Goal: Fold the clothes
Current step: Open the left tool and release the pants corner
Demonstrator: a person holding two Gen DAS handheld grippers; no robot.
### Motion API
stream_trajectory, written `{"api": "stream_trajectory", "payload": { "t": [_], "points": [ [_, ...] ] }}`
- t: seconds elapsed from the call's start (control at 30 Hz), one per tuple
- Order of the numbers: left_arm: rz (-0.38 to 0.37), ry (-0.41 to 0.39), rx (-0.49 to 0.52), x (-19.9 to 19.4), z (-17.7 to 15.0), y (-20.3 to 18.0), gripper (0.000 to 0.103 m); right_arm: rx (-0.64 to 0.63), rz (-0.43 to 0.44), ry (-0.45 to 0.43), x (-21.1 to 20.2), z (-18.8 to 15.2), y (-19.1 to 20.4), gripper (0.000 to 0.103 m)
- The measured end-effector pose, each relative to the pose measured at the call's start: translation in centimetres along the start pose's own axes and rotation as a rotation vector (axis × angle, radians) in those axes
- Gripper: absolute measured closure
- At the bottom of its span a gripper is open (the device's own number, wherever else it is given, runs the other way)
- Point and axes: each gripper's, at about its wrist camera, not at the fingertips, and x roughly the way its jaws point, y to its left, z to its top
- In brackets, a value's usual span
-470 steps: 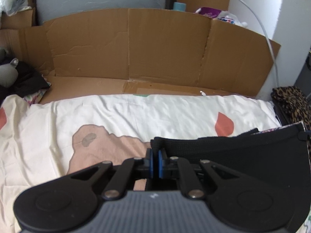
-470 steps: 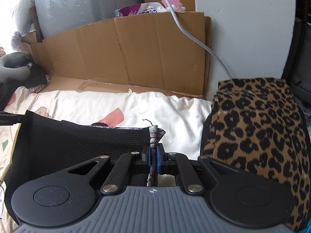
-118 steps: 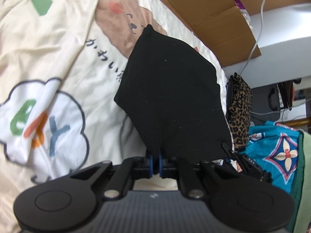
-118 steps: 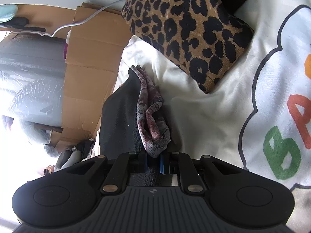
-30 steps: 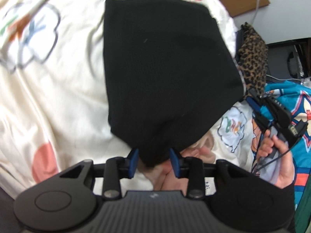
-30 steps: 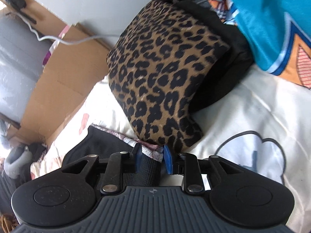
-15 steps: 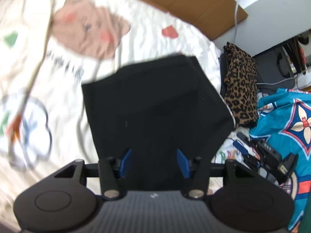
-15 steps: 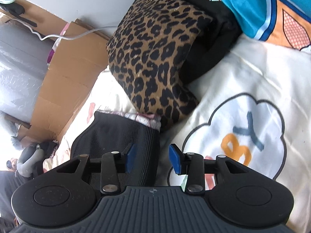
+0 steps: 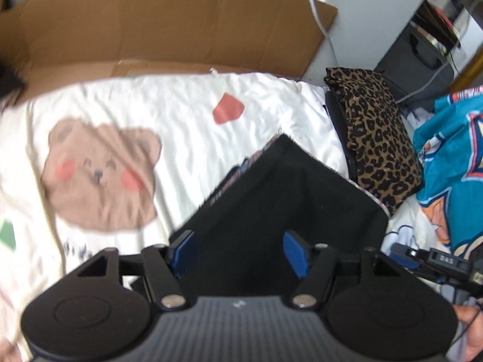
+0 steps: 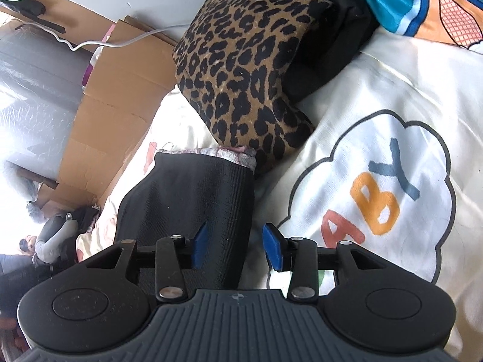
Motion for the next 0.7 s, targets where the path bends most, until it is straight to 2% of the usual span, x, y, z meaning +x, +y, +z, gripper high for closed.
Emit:
{"api": "stream_trajectory", "payload": {
  "t": [0.2, 0.47, 0.7],
  "points": [
    [0.047, -0.004, 0.108, 2.5, 2.0, -2.0, 0.031, 0.015, 0.015, -0.007, 0.0, -0.3, -0.5, 0.052],
    [0.04, -0.001, 0.203, 5.2, 3.2, -4.2, 0.028, 0.016, 0.022, 0.002, 0.8, -0.5, -0.8, 0.052],
    [0.026, 0.016, 0.225, 7.8, 3.6, -5.1, 0.027, 0.02, 0.028, 0.023, 1.8, -0.3, -0.6, 0.052]
  ]
}}
